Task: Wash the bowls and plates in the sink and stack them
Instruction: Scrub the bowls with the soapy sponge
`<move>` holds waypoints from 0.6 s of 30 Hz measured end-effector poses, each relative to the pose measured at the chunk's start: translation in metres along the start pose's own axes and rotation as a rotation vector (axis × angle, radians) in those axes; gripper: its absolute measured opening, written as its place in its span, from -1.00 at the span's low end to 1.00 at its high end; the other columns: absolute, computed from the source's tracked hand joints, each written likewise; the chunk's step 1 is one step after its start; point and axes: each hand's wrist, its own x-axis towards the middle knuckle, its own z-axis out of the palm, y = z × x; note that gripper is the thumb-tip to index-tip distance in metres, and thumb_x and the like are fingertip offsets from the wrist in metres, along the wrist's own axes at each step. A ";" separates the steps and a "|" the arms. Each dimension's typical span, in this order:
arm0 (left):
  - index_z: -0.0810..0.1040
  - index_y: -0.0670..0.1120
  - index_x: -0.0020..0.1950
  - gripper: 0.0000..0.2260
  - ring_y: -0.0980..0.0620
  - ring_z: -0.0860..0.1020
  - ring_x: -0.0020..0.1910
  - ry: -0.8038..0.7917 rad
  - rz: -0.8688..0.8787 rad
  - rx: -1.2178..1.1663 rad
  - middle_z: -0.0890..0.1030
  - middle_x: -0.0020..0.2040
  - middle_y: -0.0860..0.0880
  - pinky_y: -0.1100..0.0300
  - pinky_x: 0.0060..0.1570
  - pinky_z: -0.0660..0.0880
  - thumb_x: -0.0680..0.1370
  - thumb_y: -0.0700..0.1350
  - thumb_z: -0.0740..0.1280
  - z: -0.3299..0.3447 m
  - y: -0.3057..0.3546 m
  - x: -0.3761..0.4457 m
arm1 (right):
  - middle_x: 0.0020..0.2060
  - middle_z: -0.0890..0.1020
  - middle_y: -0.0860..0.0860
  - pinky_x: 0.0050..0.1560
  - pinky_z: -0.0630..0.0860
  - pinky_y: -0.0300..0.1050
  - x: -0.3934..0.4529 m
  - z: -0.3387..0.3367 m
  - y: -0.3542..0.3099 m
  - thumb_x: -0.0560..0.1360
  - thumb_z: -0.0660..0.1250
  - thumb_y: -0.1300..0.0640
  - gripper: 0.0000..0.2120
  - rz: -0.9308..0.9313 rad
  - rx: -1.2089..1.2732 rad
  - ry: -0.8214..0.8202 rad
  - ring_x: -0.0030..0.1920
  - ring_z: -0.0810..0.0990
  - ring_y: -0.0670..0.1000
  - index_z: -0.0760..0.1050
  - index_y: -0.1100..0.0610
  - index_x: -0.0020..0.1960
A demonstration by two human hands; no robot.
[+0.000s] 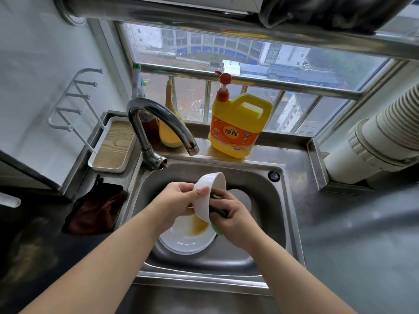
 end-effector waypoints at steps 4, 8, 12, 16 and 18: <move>0.66 -0.15 0.01 -0.62 -0.03 0.67 -0.04 0.034 -0.085 0.142 0.70 -0.06 -0.14 0.15 -0.05 0.61 0.50 0.16 0.33 -0.001 0.005 0.003 | 0.20 0.55 -0.10 0.24 0.49 -0.15 0.001 0.001 0.001 0.49 0.34 0.28 -0.67 0.157 0.156 0.032 0.19 0.53 -0.09 0.58 0.02 0.21; 0.61 -0.16 0.10 -0.54 0.02 0.62 -0.01 0.017 -0.009 0.073 0.68 -0.03 -0.10 0.12 0.08 0.55 0.38 0.14 0.47 -0.007 -0.003 0.001 | 0.01 0.68 0.06 0.03 0.57 -0.14 0.009 -0.005 -0.005 0.55 0.29 0.26 -0.73 0.345 0.543 0.098 -0.02 0.64 -0.02 0.55 0.15 0.23; 0.46 -0.20 0.17 -0.34 -0.01 0.62 -0.01 -0.028 0.071 -0.129 0.66 -0.05 -0.08 0.12 -0.06 0.56 0.20 0.10 0.53 -0.010 -0.019 0.000 | 0.02 0.67 0.17 -0.03 0.58 -0.06 0.012 -0.008 -0.012 0.56 0.28 0.20 -0.76 0.323 0.700 0.023 -0.02 0.63 0.08 0.57 0.17 0.20; 0.44 -0.23 0.19 -0.35 -0.08 0.63 -0.05 -0.052 0.090 -0.282 0.64 -0.03 -0.18 0.06 -0.14 0.60 0.26 0.08 0.57 -0.008 -0.013 -0.001 | 0.21 0.57 0.04 0.27 0.47 0.12 0.011 0.000 -0.009 0.51 0.34 0.24 -0.75 0.117 0.470 0.021 0.23 0.54 0.09 0.62 0.03 0.14; 0.46 -0.23 0.13 -0.56 -0.05 0.64 -0.14 -0.027 0.061 -0.308 0.63 -0.08 -0.16 0.06 -0.21 0.61 0.39 -0.01 0.47 -0.009 -0.004 -0.001 | 0.28 0.47 -0.11 0.32 0.42 0.06 0.011 0.003 -0.006 0.47 0.36 0.22 -0.67 -0.023 0.249 0.021 0.32 0.44 -0.01 0.63 -0.18 0.07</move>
